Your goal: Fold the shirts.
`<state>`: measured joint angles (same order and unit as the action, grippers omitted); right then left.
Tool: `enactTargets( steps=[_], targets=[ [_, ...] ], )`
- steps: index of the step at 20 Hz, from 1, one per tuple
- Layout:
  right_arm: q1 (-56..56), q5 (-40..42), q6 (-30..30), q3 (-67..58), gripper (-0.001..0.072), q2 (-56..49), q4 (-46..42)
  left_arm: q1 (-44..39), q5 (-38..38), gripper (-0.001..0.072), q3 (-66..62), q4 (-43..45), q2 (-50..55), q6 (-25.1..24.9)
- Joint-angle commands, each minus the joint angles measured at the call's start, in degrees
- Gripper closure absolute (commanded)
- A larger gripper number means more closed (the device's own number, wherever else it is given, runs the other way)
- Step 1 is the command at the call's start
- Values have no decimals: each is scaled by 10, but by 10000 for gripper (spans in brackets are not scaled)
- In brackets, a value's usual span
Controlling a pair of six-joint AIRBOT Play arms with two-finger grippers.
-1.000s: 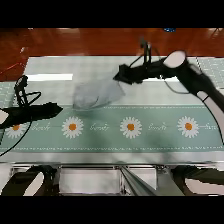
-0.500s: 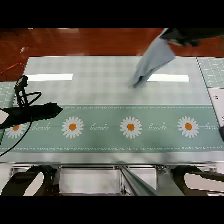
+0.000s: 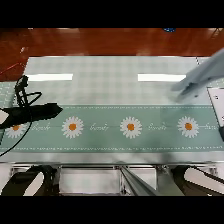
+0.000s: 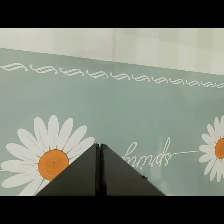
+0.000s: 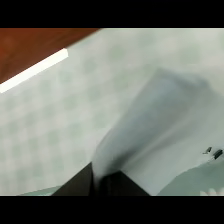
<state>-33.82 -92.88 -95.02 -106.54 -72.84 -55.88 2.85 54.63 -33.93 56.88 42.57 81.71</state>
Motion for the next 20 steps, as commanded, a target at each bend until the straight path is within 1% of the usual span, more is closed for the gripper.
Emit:
enactTargets(
  steps=[1,4,6,8,10,12,14,15,16,17,18,19,20],
  targets=[
    [-99,-60,-2,59,685,56,-20,0,-1,689,0,0,0,0],
    [-177,-63,0,194,685,130,-41,0,-7,689,0,0,0,0],
    [-246,-72,13,275,685,177,-83,0,-7,689,0,0,0,0],
    [-314,-80,6,342,683,219,-131,0,-9,689,0,0,0,0],
    [-362,-90,0,398,683,259,-209,0,-18,689,0,0,0,0],
    [-370,-95,-3,438,683,289,-308,0,-22,689,0,0,0,0],
    [-370,-96,-5,468,682,309,-377,0,-21,689,0,0,0,0],
    [-370,-96,-9,479,670,316,-409,0,-21,689,0,0,0,0],
    [-370,-97,-21,489,508,319,-444,0,-22,689,0,0,0,-1],
    [-370,-98,-23,497,299,319,-462,0,-24,689,0,0,0,-1],
    [-370,-91,-23,500,304,318,-465,0,-31,689,0,0,0,-1],
    [-371,-60,-24,499,304,313,-449,0,-51,689,0,1,0,-4],
    [-370,-21,-17,489,304,303,-396,3,-94,689,-1,2,0,-21]
  ],
)
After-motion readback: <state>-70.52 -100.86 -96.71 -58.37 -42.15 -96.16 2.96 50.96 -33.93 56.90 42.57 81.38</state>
